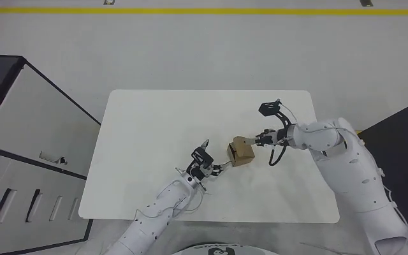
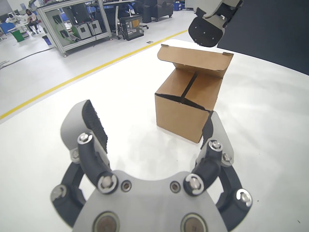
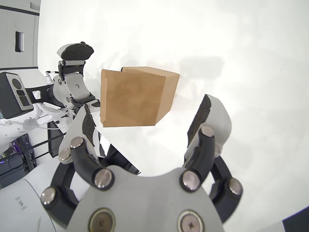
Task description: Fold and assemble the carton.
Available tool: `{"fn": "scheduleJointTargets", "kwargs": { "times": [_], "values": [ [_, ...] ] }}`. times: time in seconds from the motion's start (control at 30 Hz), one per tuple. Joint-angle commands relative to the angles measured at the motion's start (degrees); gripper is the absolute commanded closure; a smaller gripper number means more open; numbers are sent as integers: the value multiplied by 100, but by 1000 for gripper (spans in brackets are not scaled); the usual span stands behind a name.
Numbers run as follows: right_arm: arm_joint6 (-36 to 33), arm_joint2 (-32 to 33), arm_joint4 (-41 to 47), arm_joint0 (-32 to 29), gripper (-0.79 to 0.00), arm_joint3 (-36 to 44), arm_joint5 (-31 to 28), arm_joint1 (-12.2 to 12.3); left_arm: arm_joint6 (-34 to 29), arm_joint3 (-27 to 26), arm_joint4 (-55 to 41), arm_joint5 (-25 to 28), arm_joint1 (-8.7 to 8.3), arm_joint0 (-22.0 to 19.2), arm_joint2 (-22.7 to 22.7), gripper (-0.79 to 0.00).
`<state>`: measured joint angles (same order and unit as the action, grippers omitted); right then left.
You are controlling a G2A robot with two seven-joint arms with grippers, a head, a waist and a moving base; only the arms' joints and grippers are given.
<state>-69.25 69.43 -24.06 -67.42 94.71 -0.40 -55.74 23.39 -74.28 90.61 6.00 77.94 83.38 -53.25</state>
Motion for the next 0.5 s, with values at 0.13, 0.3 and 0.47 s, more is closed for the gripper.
{"fn": "scheduleJointTargets", "kwargs": {
  "times": [0.13, 0.3, 0.47],
  "values": [
    [222, 99, 369, -143, -785, -137, 114, 0, -67, 201, -59, -34, 59, -154, 149, -785],
    [175, 89, 929, -80, -785, -381, -127, -21, -41, 412, -116, -46, 127, -305, 318, -785],
    [143, -65, 1199, 96, -785, -562, -321, -57, 11, 565, -146, -76, 160, -383, 378, -785]
  ]
}}
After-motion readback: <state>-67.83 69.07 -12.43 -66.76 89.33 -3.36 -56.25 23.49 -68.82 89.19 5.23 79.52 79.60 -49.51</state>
